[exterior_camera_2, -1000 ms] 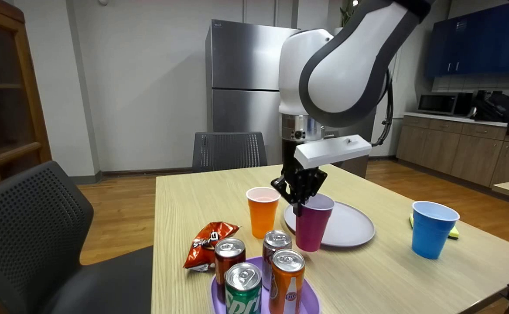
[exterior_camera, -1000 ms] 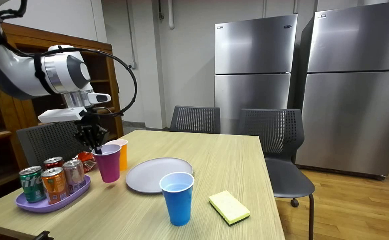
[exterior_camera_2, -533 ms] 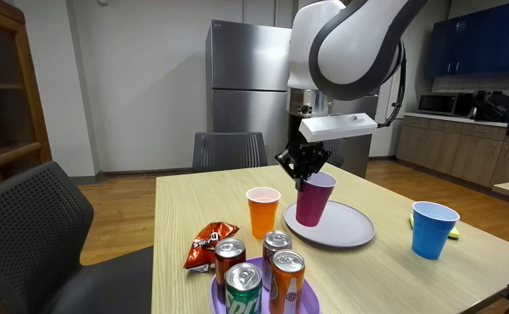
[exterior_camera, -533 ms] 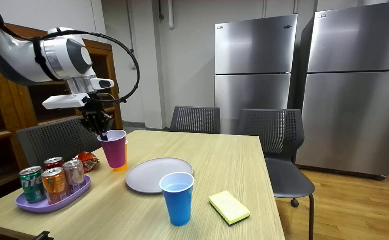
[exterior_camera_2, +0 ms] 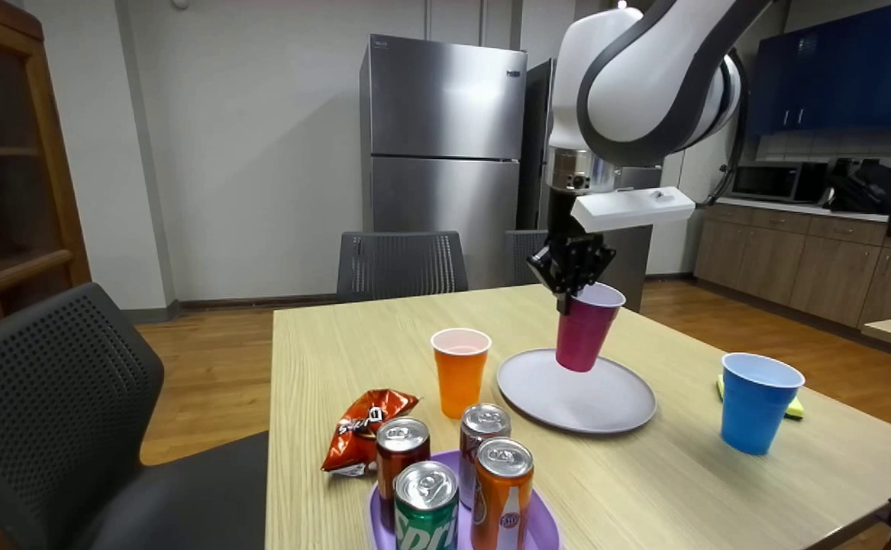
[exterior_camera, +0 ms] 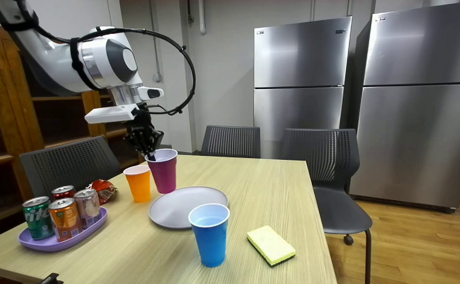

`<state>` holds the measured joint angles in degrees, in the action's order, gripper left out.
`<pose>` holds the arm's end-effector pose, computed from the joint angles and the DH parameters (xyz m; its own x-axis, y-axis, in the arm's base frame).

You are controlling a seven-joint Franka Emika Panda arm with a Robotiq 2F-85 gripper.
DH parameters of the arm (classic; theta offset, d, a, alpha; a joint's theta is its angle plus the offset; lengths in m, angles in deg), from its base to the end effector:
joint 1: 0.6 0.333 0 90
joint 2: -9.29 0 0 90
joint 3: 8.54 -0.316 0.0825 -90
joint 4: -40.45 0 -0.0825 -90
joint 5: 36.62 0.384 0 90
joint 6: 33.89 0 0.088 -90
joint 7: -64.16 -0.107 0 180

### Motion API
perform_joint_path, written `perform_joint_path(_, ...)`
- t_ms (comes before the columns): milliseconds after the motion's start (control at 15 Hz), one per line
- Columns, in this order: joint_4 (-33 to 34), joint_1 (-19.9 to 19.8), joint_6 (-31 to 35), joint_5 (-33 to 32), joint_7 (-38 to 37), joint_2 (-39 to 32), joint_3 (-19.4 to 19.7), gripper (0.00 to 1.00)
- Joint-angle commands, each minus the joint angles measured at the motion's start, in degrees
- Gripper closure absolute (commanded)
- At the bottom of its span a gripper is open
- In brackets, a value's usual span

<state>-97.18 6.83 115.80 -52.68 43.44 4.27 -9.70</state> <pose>0.5015 0.0819 0.2895 0.9875 0.0309 0.1547 0.0124 -0.9928 0.1191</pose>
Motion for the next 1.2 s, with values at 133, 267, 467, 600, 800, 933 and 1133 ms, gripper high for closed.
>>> perform_joint_path(133,2.63,-3.19,0.07,0.33,5.34,-2.38,1.69,0.99)
perform_joint_path(267,4.01,-3.89,0.16,0.77,6.61,-4.14,2.38,0.99)
perform_joint_path(467,6.37,-4.45,0.01,0.79,7.34,-7.00,3.31,0.99)
perform_joint_path(600,8.52,-4.47,-0.14,0.41,7.31,-9.44,4.12,0.99)
perform_joint_path(800,11.71,-4.34,-0.36,0.91,7.65,-12.78,4.99,0.99)
perform_joint_path(933,13.98,-4.18,-0.60,1.08,7.59,-15.04,5.47,0.99)
perform_joint_path(1133,17.04,-4.07,-0.91,1.49,7.70,-17.81,5.92,0.99)
